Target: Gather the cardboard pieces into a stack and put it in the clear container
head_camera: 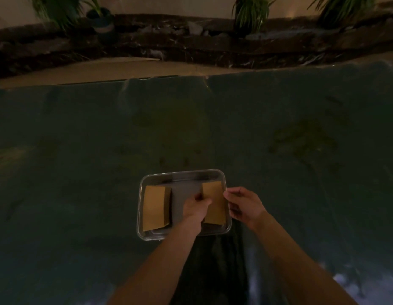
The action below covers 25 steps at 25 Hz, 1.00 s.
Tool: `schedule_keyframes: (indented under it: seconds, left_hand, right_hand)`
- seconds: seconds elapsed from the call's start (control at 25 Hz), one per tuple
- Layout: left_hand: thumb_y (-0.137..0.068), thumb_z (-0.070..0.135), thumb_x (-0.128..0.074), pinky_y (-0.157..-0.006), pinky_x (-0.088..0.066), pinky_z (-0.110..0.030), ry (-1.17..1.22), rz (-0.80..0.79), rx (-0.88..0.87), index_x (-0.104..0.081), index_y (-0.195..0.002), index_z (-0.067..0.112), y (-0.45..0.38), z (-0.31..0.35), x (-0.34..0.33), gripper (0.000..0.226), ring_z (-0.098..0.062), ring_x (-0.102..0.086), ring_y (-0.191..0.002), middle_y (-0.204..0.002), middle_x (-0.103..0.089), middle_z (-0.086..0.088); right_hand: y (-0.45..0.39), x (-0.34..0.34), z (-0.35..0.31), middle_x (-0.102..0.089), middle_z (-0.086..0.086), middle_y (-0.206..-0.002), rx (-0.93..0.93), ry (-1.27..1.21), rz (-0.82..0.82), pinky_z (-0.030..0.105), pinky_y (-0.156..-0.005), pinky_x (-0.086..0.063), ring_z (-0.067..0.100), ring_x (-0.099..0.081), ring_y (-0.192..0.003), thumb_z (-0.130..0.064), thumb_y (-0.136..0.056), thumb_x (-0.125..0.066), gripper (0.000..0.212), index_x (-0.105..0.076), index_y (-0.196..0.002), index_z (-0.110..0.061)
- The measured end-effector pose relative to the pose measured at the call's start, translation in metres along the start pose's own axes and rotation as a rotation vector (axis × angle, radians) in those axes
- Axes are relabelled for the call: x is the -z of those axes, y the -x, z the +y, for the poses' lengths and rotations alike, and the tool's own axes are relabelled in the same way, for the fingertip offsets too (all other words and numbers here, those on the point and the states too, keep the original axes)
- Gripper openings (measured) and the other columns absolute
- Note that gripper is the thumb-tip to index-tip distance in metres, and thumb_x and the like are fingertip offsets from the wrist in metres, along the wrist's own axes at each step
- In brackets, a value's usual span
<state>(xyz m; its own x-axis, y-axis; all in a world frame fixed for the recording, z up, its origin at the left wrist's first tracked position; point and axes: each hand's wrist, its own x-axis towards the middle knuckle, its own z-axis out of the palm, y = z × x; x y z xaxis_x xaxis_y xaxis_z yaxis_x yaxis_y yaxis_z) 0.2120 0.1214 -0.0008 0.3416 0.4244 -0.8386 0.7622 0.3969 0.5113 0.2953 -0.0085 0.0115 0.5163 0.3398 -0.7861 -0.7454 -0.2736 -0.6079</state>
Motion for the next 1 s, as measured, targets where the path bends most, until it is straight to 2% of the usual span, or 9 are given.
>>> schedule_keyframes:
  seconds: [0.12,0.36,0.52,0.68,0.8,1.0]
  left_hand:
    - [-0.091,0.03,-0.066,-0.08,-0.037,-0.037,-0.015,0.05,-0.01,-0.053,-0.086,0.031,0.0,-0.002,-0.004,0.013,-0.012,-0.047,-0.079,-0.091,-0.052,0.004]
    - [-0.092,0.027,-0.064,-0.085,-0.04,-0.037,-0.05,0.088,-0.064,-0.053,-0.081,0.03,-0.005,-0.007,-0.005,0.016,-0.011,-0.046,-0.079,-0.088,-0.051,0.006]
    - [-0.093,0.031,-0.063,-0.072,-0.038,-0.027,-0.122,0.132,-0.108,-0.061,-0.087,0.024,-0.009,-0.011,-0.011,0.01,-0.009,-0.053,-0.08,-0.087,-0.057,0.005]
    - [-0.094,0.033,-0.062,-0.072,-0.039,-0.028,-0.164,0.137,-0.123,-0.061,-0.087,0.025,-0.013,-0.013,-0.012,0.011,-0.006,-0.05,-0.076,-0.088,-0.059,0.005]
    - [-0.094,0.035,-0.061,-0.064,-0.036,-0.025,-0.154,0.121,-0.123,-0.061,-0.088,0.026,-0.011,-0.013,-0.011,0.011,-0.006,-0.051,-0.076,-0.088,-0.059,0.006]
    - [-0.094,0.038,-0.06,-0.078,-0.036,-0.034,-0.117,0.084,-0.101,-0.057,-0.088,0.028,-0.004,-0.009,-0.008,0.012,-0.01,-0.05,-0.081,-0.088,-0.053,0.007]
  right_hand:
    - [-0.001,-0.001,0.001,-0.06,0.004,-0.075,0.009,-0.006,-0.001,0.032,-0.062,-0.051,0.018,-0.056,-0.072,-0.014,-0.085,-0.074,0.012,-0.07,-0.097,-0.016]
    - [0.0,-0.002,0.002,-0.061,0.004,-0.079,0.025,-0.037,0.0,0.033,-0.066,-0.052,0.019,-0.055,-0.075,-0.015,-0.085,-0.073,0.01,-0.069,-0.095,-0.017]
    - [-0.002,-0.001,0.006,-0.06,0.005,-0.082,0.019,-0.048,0.001,0.039,-0.075,-0.052,0.023,-0.056,-0.081,-0.016,-0.083,-0.075,0.01,-0.072,-0.092,-0.019]
    - [-0.002,-0.001,0.006,-0.062,0.005,-0.088,0.02,-0.032,-0.008,0.037,-0.071,-0.052,0.022,-0.058,-0.084,-0.018,-0.084,-0.074,0.011,-0.071,-0.095,-0.019]
    - [0.001,-0.002,0.004,-0.063,0.008,-0.095,0.026,-0.016,0.013,0.037,-0.073,-0.053,0.025,-0.059,-0.089,-0.019,-0.085,-0.073,0.013,-0.07,-0.098,-0.018]
    - [0.01,-0.008,0.001,-0.065,0.008,-0.103,0.024,0.0,0.076,0.04,-0.081,-0.056,0.024,-0.062,-0.093,-0.02,-0.086,-0.072,0.017,-0.07,-0.102,-0.017]
